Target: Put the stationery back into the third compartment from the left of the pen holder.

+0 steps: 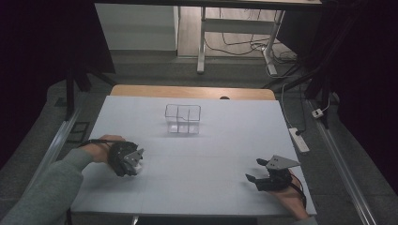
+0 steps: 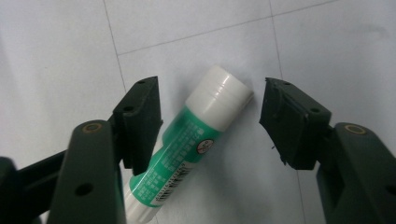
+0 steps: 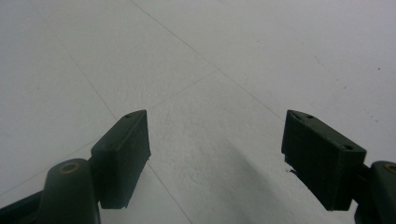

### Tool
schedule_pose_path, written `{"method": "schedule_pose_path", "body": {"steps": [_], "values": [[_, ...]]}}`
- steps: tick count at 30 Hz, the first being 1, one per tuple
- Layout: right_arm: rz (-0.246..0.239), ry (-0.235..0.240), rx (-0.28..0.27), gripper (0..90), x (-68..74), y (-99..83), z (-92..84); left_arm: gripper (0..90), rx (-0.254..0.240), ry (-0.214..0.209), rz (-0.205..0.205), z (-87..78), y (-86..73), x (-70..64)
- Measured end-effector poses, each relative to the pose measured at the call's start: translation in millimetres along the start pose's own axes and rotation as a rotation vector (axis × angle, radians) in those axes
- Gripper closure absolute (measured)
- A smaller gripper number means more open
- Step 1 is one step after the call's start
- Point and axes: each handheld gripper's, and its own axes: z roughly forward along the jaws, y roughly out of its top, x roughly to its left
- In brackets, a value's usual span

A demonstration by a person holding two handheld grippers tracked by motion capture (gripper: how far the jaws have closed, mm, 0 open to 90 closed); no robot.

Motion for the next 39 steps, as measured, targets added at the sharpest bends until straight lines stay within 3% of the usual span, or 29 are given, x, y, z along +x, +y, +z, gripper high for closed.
{"method": "schedule_pose_path", "body": {"steps": [8, 22, 27, 32, 36, 39], "values": [[0.0, -0.001, 0.002, 22.8, -0.1, -0.1, 0.0, 47.8, 0.032, -0.016, 0.039, 5.3, 3.6, 2.0], [-0.001, 0.0, 0.004, 22.8, 0.3, -0.1, 0.0, 56.8, 0.022, -0.032, 0.074, 8.2, 2.5, 2.6], [-0.001, -0.003, 0.001, 22.9, 0.0, -0.1, 0.1, 61.3, -0.005, -0.03, 0.059, 8.2, -1.5, 1.0], [-0.002, -0.004, -0.002, 23.2, 0.2, 0.0, 0.1, 63.7, -0.001, -0.022, 0.054, 7.4, -1.5, 0.3], [-0.002, -0.002, -0.006, 23.2, -0.2, 0.0, -0.2, 64.4, -0.005, -0.015, 0.03, 7.3, -3.1, 1.5], [0.001, 0.0, -0.011, 23.2, 0.2, 0.3, -0.4, 64.5, -0.026, 0.003, -0.011, 5.5, -5.8, 2.4]]}}
